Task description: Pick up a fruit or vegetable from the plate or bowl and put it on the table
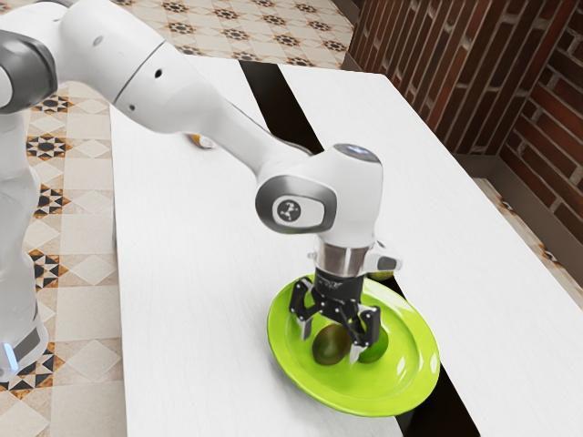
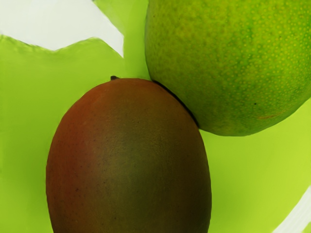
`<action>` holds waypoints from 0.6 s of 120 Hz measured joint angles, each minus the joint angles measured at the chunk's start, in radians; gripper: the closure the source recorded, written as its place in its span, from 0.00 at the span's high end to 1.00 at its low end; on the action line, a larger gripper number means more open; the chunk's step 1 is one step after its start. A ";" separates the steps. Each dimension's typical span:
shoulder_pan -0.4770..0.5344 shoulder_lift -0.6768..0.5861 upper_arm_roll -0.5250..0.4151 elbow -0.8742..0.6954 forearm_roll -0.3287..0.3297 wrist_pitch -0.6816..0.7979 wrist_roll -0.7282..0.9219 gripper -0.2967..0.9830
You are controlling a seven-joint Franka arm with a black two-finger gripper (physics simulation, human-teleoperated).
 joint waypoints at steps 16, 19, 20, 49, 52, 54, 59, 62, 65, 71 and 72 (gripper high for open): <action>0.029 0.004 -0.001 -0.001 -0.002 0.003 -0.005 0.77; 0.035 0.006 0.000 -0.001 -0.003 0.003 -0.006 0.77; 0.037 0.007 0.000 -0.001 -0.003 0.004 -0.006 0.77; 0.080 0.013 -0.001 -0.002 0.004 0.010 -0.014 0.72; 0.079 0.013 -0.001 -0.002 0.004 0.011 -0.015 0.73; 0.079 0.013 -0.001 -0.002 0.004 0.012 -0.015 0.73; 0.076 0.013 -0.001 -0.002 0.004 0.014 -0.016 0.74; 0.074 0.013 -0.001 -0.002 0.004 0.016 -0.017 0.75; 0.070 0.013 -0.001 -0.002 0.004 0.018 -0.018 0.75; 0.063 0.014 -0.001 -0.002 0.003 0.022 -0.019 0.75; 0.061 0.014 -0.001 -0.002 0.003 0.023 -0.019 0.76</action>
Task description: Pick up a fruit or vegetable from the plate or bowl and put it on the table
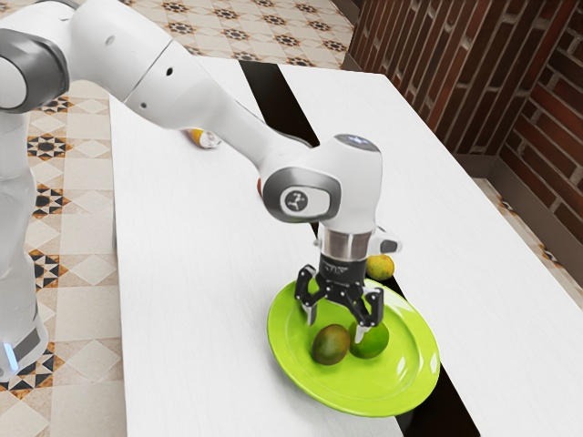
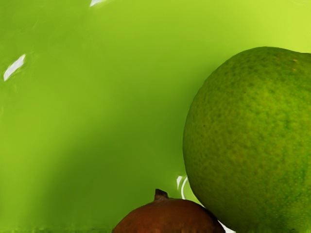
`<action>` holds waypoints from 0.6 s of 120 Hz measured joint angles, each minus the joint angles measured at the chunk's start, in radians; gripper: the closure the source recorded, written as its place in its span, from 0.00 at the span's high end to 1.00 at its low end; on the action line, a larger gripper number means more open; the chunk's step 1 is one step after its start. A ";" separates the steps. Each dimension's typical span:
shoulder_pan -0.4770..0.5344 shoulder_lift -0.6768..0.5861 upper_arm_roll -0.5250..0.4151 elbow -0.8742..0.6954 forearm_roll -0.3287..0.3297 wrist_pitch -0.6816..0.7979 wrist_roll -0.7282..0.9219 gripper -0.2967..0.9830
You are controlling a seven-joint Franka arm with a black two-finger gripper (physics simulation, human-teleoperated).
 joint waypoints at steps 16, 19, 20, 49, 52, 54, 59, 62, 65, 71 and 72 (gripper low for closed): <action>-0.021 0.012 0.000 -0.004 -0.005 0.009 -0.003 0.73; -0.022 0.013 0.000 -0.005 -0.005 0.010 -0.004 0.69; -0.023 0.014 0.000 -0.006 -0.006 0.010 -0.004 0.68; -0.003 0.030 -0.001 -0.007 -0.001 0.020 -0.016 0.49; -0.003 0.033 -0.001 -0.007 -0.001 0.021 -0.017 0.49; -0.003 0.034 -0.001 -0.007 0.000 0.023 -0.018 0.49; -0.004 0.037 -0.001 -0.007 0.000 0.027 -0.020 0.49; -0.004 0.039 -0.001 -0.007 0.000 0.030 -0.021 0.47; -0.004 0.040 -0.001 -0.007 0.000 0.032 -0.022 0.45; -0.004 0.036 -0.001 -0.007 0.003 0.035 -0.027 0.44; -0.004 0.034 -0.001 -0.006 0.003 0.036 -0.028 0.44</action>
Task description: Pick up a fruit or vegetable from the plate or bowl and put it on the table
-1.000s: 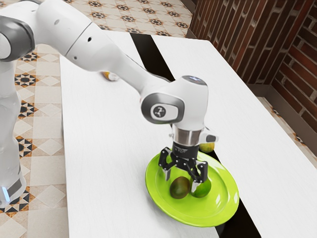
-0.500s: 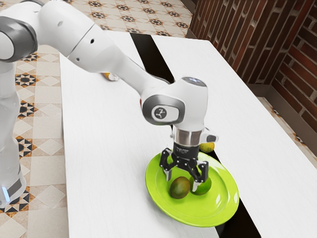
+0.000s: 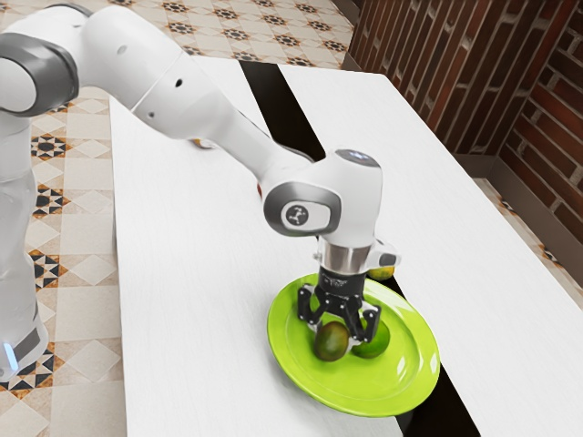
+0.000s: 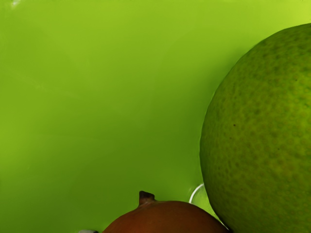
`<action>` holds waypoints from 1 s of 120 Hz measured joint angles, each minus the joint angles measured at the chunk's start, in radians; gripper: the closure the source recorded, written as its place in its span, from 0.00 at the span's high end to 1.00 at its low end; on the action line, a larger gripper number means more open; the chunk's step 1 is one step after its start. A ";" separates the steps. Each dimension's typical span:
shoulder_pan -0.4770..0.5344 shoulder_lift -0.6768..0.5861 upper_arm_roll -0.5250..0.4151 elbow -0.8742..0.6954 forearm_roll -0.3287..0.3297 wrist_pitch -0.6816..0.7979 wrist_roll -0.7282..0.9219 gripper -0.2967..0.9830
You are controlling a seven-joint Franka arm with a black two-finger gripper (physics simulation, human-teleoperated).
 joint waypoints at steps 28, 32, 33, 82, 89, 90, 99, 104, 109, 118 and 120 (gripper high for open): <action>0.007 -0.167 0.001 0.006 0.036 -0.004 -0.050 0.45; 0.014 -0.190 0.001 0.005 0.040 -0.008 -0.058 0.45; 0.018 -0.196 0.001 0.005 0.041 -0.010 -0.060 0.45; 0.383 -0.268 0.054 0.005 0.050 -0.077 -0.102 0.52; 0.422 -0.260 0.060 0.008 0.045 -0.081 -0.097 0.60; 0.426 -0.259 0.061 0.009 0.045 -0.081 -0.097 0.61; 0.444 -0.245 0.062 0.028 0.045 -0.083 -0.096 0.68; 0.458 -0.241 0.063 0.044 0.038 -0.083 -0.102 0.70; 0.467 -0.238 0.062 0.090 0.036 -0.092 -0.139 0.72; 0.450 -0.184 0.063 0.372 0.071 -0.242 -0.269 0.74; 0.434 -0.186 0.084 0.406 0.081 -0.284 -0.298 0.74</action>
